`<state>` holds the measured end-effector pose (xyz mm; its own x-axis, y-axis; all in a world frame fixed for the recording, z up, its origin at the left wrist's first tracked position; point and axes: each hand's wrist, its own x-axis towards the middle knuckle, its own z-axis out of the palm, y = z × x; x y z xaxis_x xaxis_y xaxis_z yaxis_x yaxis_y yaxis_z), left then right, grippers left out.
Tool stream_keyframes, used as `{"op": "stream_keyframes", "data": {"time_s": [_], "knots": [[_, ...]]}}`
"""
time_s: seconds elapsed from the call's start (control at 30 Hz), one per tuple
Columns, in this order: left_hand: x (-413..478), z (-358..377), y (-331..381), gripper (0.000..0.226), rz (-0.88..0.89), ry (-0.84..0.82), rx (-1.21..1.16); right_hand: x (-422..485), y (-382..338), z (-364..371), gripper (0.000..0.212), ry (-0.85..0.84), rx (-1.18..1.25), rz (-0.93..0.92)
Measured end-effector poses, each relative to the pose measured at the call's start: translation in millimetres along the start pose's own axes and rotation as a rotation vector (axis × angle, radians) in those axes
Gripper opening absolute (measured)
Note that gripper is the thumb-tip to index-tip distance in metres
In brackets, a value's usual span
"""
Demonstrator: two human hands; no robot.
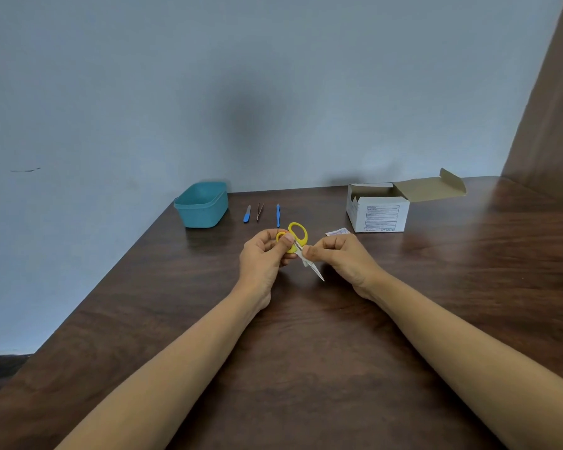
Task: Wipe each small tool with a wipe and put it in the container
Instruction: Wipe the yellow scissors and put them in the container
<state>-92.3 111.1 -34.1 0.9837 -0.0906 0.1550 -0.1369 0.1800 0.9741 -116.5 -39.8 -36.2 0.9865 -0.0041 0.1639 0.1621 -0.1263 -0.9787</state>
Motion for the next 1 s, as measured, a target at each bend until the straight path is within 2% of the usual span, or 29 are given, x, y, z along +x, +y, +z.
{"op": "stream_keyframes", "data": {"time_s": [0.53, 0.73, 1.0], "knots": [[5.6, -5.4, -1.5, 0.006, 0.034, 0.117, -0.08, -4.0, -11.6, -11.6, 0.014, -0.193, -0.055, 0.056], [6.5, -6.0, -1.9, 0.004, -0.005, 0.069, -0.106, -4.0, -8.3, -9.8, 0.016, -0.161, -0.063, 0.028], [-1.0, -2.0, -1.4, 0.01, 0.031, -0.058, 0.073, -2.3, -3.2, -7.2, 0.006, -0.044, 0.058, 0.004]]}}
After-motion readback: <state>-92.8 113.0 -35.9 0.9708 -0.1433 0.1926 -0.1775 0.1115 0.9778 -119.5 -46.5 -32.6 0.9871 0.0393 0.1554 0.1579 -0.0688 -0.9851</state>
